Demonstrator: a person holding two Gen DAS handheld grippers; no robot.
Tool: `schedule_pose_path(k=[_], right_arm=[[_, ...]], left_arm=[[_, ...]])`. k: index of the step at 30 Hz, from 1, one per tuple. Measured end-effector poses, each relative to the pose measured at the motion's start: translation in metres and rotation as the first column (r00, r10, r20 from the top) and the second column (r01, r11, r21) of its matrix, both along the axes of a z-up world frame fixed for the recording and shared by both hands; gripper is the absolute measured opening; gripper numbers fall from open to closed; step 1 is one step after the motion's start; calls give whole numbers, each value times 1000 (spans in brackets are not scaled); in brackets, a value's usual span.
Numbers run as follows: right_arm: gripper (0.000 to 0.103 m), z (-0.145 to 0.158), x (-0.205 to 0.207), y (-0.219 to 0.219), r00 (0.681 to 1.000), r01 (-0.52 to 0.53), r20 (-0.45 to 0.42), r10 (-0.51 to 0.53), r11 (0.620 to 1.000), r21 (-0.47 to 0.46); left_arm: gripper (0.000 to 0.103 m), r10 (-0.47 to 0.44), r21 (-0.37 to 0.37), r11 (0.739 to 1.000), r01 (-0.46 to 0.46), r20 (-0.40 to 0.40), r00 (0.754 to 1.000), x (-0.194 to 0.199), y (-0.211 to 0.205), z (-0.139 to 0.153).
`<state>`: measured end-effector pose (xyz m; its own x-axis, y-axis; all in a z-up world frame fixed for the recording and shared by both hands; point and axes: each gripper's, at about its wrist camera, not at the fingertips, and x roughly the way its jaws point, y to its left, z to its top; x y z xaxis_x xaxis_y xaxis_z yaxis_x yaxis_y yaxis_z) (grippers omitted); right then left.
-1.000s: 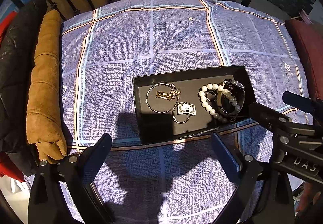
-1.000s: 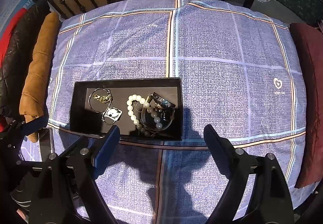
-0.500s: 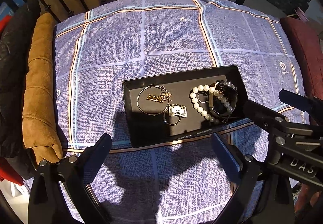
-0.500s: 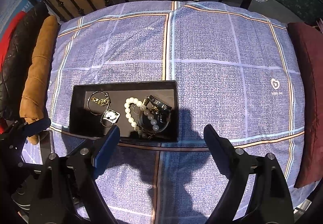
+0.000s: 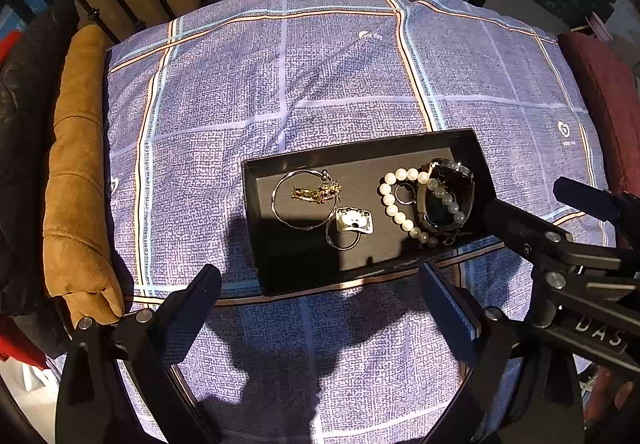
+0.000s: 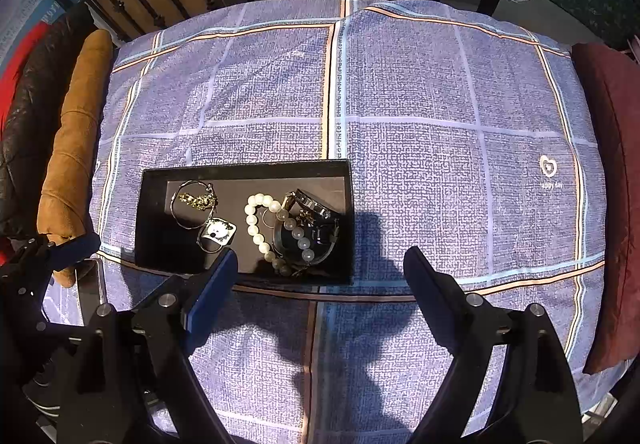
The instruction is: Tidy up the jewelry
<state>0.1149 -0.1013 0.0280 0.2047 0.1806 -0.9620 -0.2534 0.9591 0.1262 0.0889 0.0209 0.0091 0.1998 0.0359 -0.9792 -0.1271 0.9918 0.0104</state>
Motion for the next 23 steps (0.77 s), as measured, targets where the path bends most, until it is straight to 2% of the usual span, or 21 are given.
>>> schedule_pose_path(k=[6,10,14,19,23], right_arm=[[84,0,1,0,1000,1,-1,-1,1000,2],[84,0,1,-2,1000,5,0,-5,1000,7],[84,3,1,-2,1000,4,6,-4,1000,17],[84,3,0,-3,1000,2,5,-2,1000,13],[84,1,-1,-3,1000,-2,0,2,1000,7]], left_arm=[[96,0,9,1000,0,4,1000,0,-1,0],[96,12,46,999,-13,6,1000,-1,-2,1],[96,3,120,993,-6,23,1000,0,-7,4],[95,30,64,998,-30,4,1000,0,-3,2],[96,30,80,996,-30,3,1000,-2,-4,3]])
